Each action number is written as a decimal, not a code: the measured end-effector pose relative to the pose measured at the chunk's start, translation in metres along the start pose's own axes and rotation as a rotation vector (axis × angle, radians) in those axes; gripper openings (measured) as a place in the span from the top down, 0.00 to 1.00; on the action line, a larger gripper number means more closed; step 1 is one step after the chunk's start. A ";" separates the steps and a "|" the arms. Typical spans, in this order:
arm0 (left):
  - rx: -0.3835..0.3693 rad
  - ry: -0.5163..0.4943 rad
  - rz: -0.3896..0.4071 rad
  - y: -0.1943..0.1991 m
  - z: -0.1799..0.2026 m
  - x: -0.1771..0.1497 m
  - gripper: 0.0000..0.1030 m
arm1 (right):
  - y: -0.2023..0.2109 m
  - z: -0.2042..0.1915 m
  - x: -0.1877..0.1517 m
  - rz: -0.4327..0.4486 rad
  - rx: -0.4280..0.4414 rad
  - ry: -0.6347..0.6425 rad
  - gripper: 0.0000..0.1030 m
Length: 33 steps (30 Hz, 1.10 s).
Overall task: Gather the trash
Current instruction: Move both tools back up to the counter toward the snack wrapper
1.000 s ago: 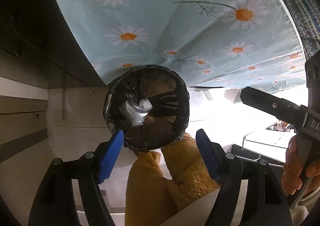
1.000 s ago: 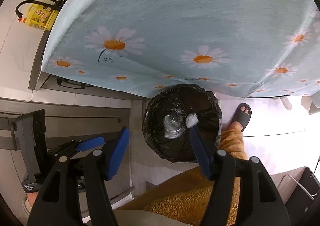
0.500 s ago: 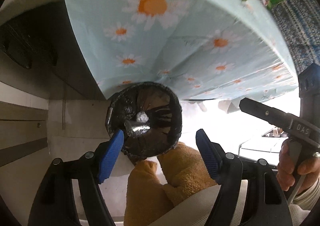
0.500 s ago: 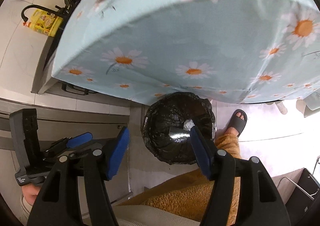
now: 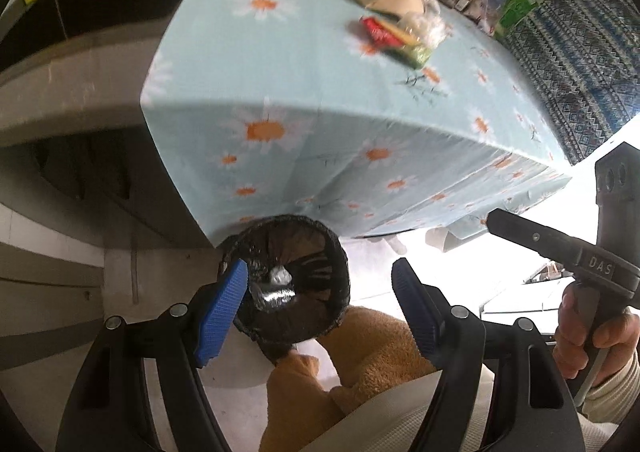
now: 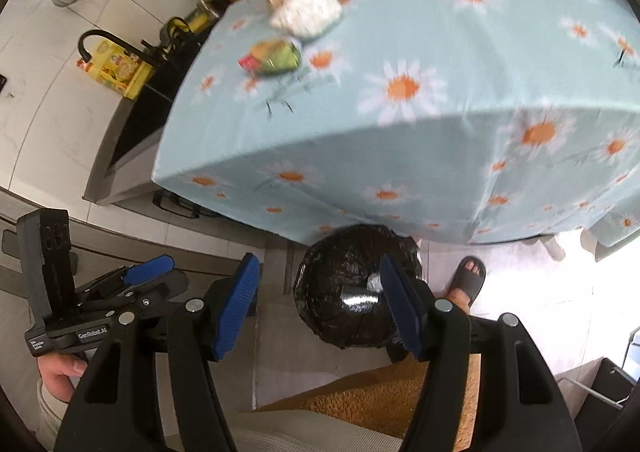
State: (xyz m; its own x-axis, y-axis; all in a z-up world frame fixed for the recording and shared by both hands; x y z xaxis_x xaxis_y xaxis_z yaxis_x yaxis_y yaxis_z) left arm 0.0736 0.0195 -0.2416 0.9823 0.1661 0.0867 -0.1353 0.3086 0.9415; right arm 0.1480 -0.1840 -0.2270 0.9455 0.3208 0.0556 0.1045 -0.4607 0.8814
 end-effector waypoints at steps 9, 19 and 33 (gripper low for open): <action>0.004 -0.007 0.067 0.029 0.003 0.017 0.30 | 0.034 -0.015 0.027 0.073 -0.006 0.037 0.39; 0.007 0.032 0.108 0.043 0.001 0.043 0.30 | 0.038 -0.023 0.097 0.087 -0.034 0.095 0.39; 0.021 0.137 0.142 0.050 0.001 0.083 0.30 | 0.006 -0.015 0.195 0.024 -0.076 0.158 0.28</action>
Point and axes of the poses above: each gripper's, at about its wrist camera, not at the fingertips, and y roughly against the way its jaws point, z to its right, x to its top, the point moved 5 cm from there along -y, roughly the way its jaws point, and after that the axes turned 15 degrees about -z, right-handed, at the moved point
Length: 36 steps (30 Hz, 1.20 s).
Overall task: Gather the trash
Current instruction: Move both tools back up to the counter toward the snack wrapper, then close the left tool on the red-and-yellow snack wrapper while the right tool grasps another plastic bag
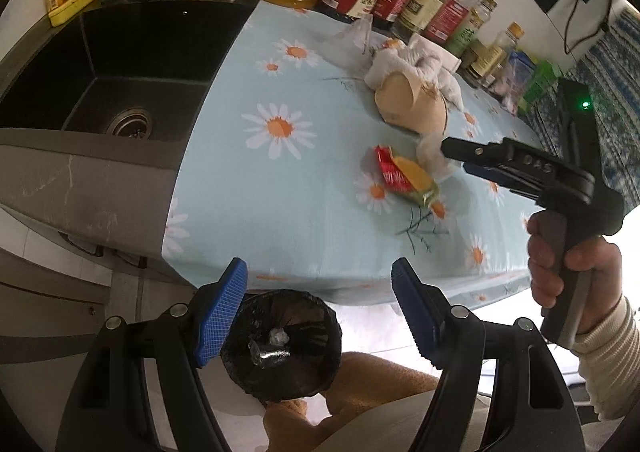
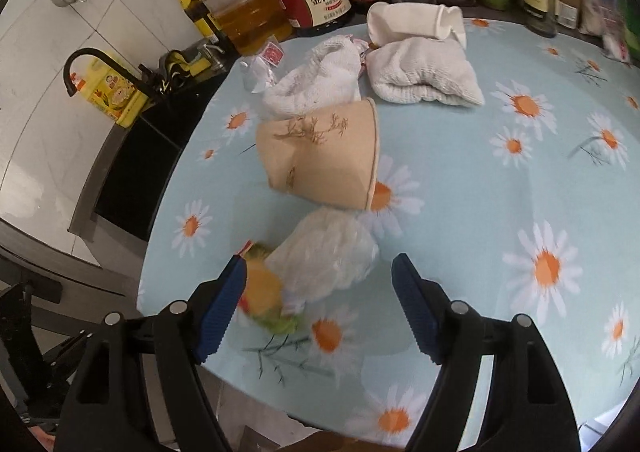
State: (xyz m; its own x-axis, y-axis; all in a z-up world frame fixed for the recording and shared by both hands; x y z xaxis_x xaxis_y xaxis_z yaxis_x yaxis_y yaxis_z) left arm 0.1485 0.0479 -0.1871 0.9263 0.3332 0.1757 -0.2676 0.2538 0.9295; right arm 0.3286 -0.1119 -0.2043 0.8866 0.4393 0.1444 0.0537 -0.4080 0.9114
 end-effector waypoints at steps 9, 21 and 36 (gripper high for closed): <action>0.015 0.010 -0.004 -0.006 0.013 0.017 0.30 | -0.011 0.004 0.009 -0.029 0.026 0.030 0.42; 0.027 -0.014 -0.014 -0.010 0.025 0.027 0.30 | -0.018 0.009 0.007 -0.047 0.030 0.004 0.46; 0.058 -0.036 -0.050 -0.024 0.032 0.037 0.30 | 0.006 0.028 -0.001 -0.005 0.090 -0.050 0.50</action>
Point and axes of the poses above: each gripper's, at about its wrist camera, not at the fingertips, and y roughly against the way its jaws point, z to its right, x to its top, the point moved 5 cm from there along -y, roughly the way its jaws point, and after that the axes turned 15 degrees about -z, right-handed, at the moved point
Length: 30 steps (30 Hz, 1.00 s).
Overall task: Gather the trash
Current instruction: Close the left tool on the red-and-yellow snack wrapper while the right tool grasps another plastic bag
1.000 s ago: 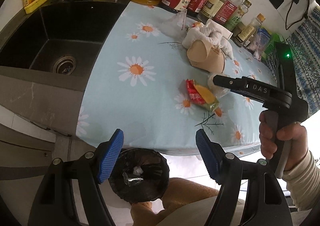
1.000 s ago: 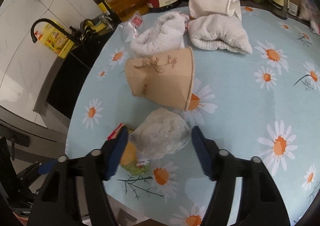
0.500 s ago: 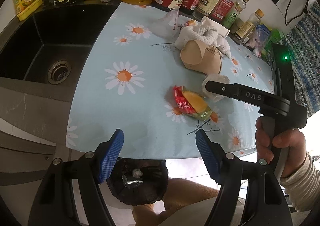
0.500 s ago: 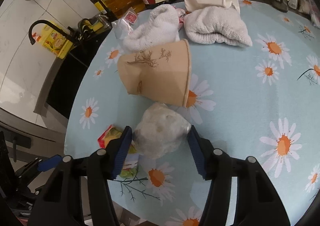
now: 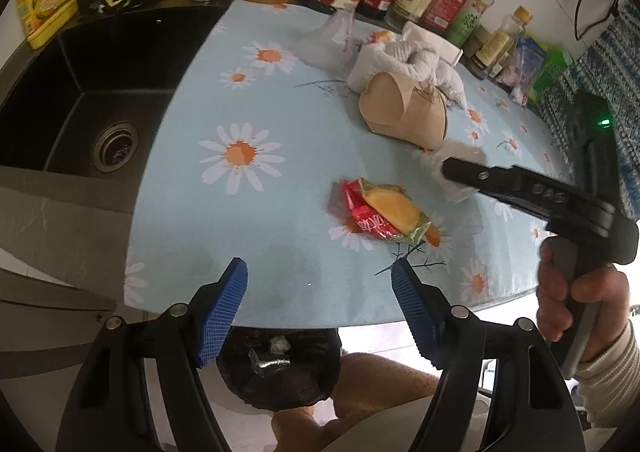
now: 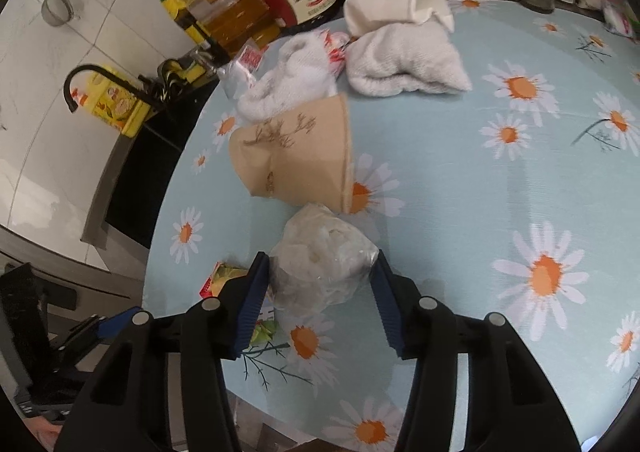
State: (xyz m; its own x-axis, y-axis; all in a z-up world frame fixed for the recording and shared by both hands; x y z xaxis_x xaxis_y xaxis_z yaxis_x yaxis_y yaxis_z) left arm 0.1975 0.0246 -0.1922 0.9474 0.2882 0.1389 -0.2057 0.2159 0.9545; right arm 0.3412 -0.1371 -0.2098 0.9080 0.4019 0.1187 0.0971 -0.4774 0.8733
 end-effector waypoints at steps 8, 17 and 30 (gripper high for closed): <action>0.009 -0.079 -0.032 -0.016 0.028 0.017 0.28 | 0.031 0.020 -0.012 0.041 0.021 -0.040 0.49; 0.034 -0.115 -0.073 -0.040 0.048 0.035 0.18 | 0.051 0.042 -0.022 0.076 0.028 -0.097 0.49; 0.092 -0.138 -0.089 -0.058 0.054 0.050 0.30 | 0.056 0.060 -0.032 0.079 0.033 -0.134 0.49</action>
Point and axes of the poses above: each gripper's, at about its wrist camera, not at the fingertips, and y roughly against the way its jaws point, z to its right, x to its top, the point moved 5 cm from there along -y, roughly the way its jaws point, and after that the axes turned 15 degrees about -z, right-handed, at the moved point
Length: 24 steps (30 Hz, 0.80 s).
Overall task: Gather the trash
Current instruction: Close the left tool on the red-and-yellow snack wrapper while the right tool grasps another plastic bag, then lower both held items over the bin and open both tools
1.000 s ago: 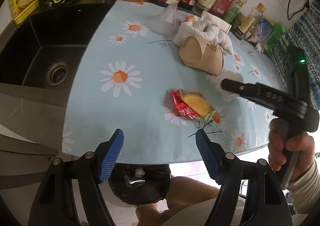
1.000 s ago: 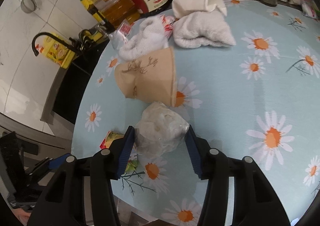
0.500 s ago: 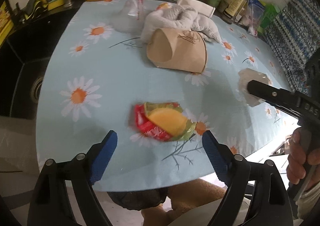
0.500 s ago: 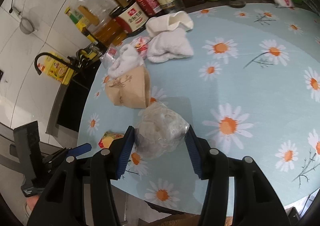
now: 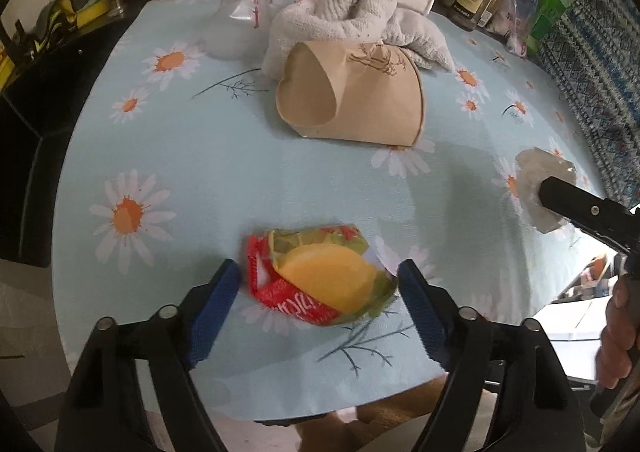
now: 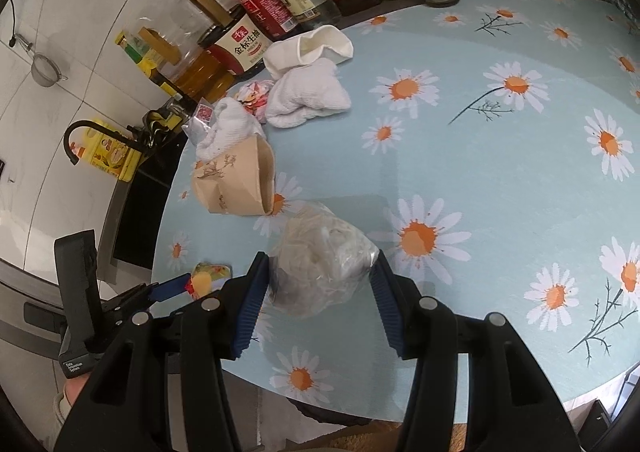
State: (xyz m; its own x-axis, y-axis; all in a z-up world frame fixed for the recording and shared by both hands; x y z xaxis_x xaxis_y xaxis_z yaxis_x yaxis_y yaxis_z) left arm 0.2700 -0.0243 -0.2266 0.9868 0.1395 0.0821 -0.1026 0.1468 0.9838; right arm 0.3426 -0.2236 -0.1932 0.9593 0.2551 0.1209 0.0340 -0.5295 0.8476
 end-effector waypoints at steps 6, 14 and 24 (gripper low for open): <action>0.023 -0.010 0.001 0.000 0.002 0.001 0.34 | -0.001 0.005 0.001 -0.001 0.011 -0.014 0.49; 0.026 0.004 0.023 0.009 -0.002 -0.003 0.35 | -0.004 -0.002 0.001 -0.011 0.020 0.005 0.49; 0.011 0.012 0.049 0.020 -0.008 -0.016 0.35 | -0.010 -0.011 -0.009 -0.023 0.009 0.021 0.49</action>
State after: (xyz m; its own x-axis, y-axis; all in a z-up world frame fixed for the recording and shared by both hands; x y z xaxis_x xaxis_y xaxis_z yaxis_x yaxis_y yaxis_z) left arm 0.2515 -0.0159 -0.2091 0.9790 0.1584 0.1282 -0.1492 0.1285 0.9804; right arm 0.3303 -0.2118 -0.1968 0.9521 0.2844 0.1125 0.0587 -0.5309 0.8454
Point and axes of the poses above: each gripper's, at about its wrist camera, not at the fingertips, and y roughly against the way its jaws point, z to its right, x to its top, the point moved 5 cm from there along -y, roughly the way its jaws point, and after that the axes turned 15 degrees about -z, right-handed, at the moved point
